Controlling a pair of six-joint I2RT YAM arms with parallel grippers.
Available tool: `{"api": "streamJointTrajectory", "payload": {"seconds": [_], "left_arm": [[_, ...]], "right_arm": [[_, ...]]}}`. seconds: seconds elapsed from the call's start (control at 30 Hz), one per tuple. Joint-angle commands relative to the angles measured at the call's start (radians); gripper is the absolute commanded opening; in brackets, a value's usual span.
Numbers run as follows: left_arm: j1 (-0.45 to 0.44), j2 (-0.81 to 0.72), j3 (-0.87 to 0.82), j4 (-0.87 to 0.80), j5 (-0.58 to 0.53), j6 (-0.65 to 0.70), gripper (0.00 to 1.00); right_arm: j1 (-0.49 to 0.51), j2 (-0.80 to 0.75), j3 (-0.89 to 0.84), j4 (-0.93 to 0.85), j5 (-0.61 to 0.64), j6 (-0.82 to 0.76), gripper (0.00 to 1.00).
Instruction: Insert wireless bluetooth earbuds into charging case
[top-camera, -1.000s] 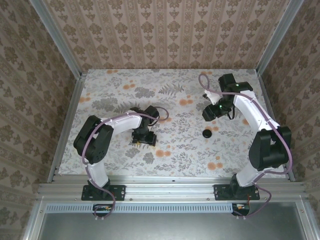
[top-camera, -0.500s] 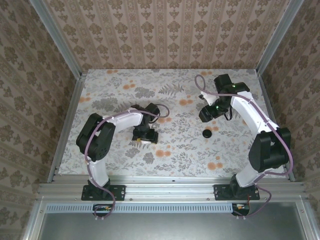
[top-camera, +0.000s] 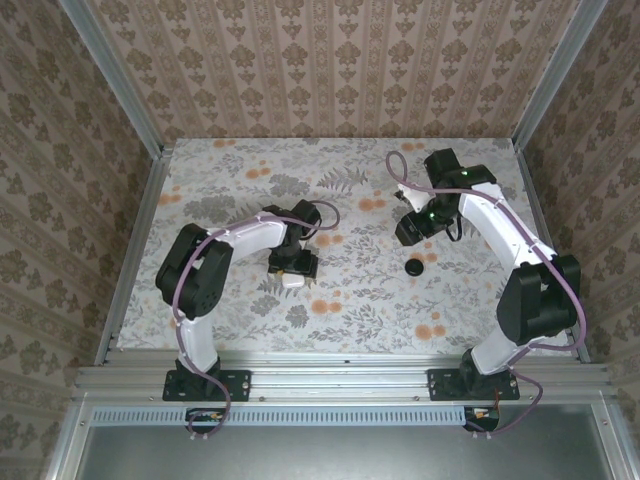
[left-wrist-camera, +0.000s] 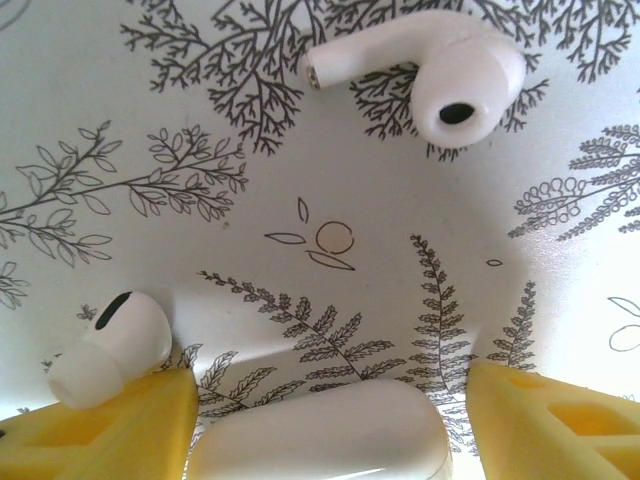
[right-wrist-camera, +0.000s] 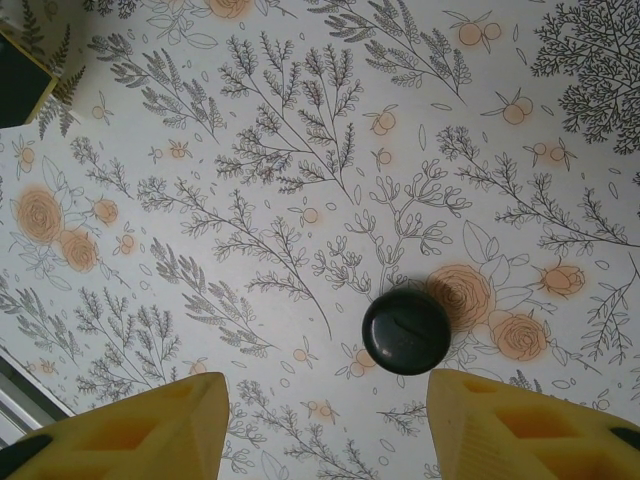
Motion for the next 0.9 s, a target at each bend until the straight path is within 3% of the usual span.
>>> {"api": "streamJointTrajectory", "payload": {"seconds": [0.0, 0.33, 0.7, 0.87], "left_arm": [[0.0, 0.005, -0.024, -0.036, 0.001, 0.0, 0.73], [-0.016, -0.03, -0.058, -0.041, -0.005, -0.008, 0.58], [-0.048, -0.138, -0.077, -0.076, -0.052, -0.003, 0.59], [-0.068, -0.185, -0.081, -0.035, -0.05, 0.059, 0.58]], "right_arm": [[0.007, -0.035, 0.022, -0.011, 0.008, 0.022, 0.56], [0.021, -0.04, 0.037, -0.012, 0.014, 0.026, 0.56], [0.023, -0.087, -0.012, 0.072, -0.061, 0.071, 0.55], [0.023, -0.114, -0.095, 0.174, -0.179, 0.166, 0.56]]}}
